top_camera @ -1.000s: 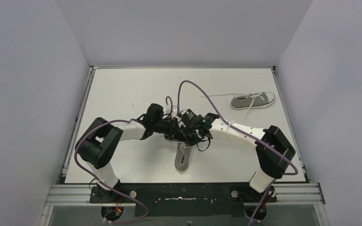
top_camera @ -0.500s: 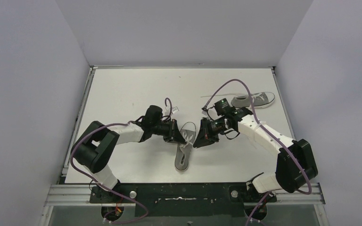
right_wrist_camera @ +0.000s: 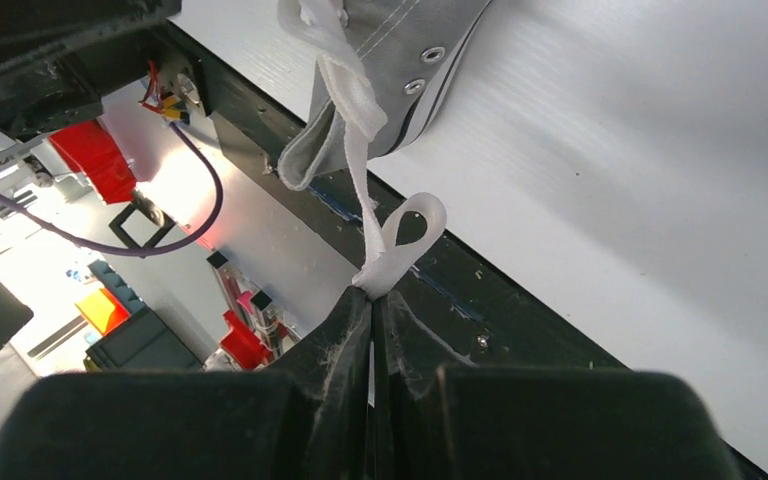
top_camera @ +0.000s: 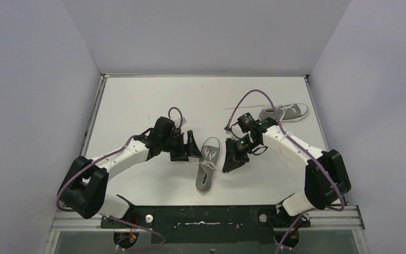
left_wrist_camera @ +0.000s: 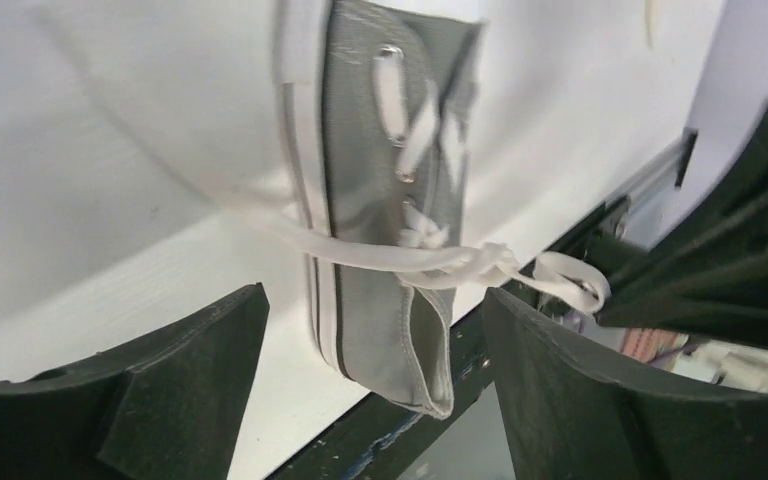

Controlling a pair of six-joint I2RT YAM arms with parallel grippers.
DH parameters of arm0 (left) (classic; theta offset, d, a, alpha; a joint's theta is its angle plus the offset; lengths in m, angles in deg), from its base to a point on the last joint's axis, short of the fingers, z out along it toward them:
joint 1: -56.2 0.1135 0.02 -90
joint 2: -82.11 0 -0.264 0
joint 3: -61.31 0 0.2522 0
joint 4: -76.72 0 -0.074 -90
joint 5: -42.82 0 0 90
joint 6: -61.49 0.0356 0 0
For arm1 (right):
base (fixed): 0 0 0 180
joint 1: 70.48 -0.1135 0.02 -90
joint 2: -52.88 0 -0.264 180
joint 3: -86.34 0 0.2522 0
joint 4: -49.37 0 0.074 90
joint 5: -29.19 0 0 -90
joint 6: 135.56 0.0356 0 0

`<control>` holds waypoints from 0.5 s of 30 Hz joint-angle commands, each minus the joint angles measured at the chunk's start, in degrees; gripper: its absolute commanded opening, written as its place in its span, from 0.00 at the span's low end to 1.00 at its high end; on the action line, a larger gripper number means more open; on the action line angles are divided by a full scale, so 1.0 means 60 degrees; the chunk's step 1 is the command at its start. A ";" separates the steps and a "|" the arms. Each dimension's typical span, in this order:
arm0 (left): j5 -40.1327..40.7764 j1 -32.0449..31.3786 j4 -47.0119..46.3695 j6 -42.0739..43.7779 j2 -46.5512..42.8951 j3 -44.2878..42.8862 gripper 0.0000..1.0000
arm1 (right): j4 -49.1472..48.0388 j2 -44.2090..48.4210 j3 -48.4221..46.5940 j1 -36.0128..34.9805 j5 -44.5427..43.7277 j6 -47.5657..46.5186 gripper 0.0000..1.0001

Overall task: Tie the shoes
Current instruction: Cross the shoelace with the shoelace, then tie the shoelace on the shoe.

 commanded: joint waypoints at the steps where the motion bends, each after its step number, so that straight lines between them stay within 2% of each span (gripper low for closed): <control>1: 0.1450 0.0200 0.2198 -0.1912 0.0445 -0.0781 0.70 | -0.0047 -0.0046 -0.0430 -0.0068 -0.0546 -0.0368 0.00; 3: 0.1348 0.0173 0.1801 -0.3123 0.0827 -0.0650 0.63 | -0.0135 -0.0070 -0.0481 -0.0074 -0.0663 -0.0375 0.00; 6: 0.1253 0.0177 0.0515 -0.4523 0.1147 -0.0131 0.63 | -0.0399 -0.0098 -0.0453 -0.0090 -0.0727 -0.0277 0.00; 12: 0.0878 0.0220 -0.0894 -0.5804 0.2353 -0.0002 0.62 | -0.0670 -0.0121 -0.0497 -0.0094 -0.1085 -0.0102 0.00; 14: 0.0940 0.0236 -0.1221 -0.6010 0.2547 0.0183 0.54 | -0.0502 -0.0182 -0.0592 -0.0129 -0.1258 -0.0121 0.00; 15: 0.0940 0.0274 -0.1368 -0.6071 0.2618 0.0274 0.47 | -0.0344 -0.0211 -0.0659 -0.0141 -0.1419 -0.0140 0.00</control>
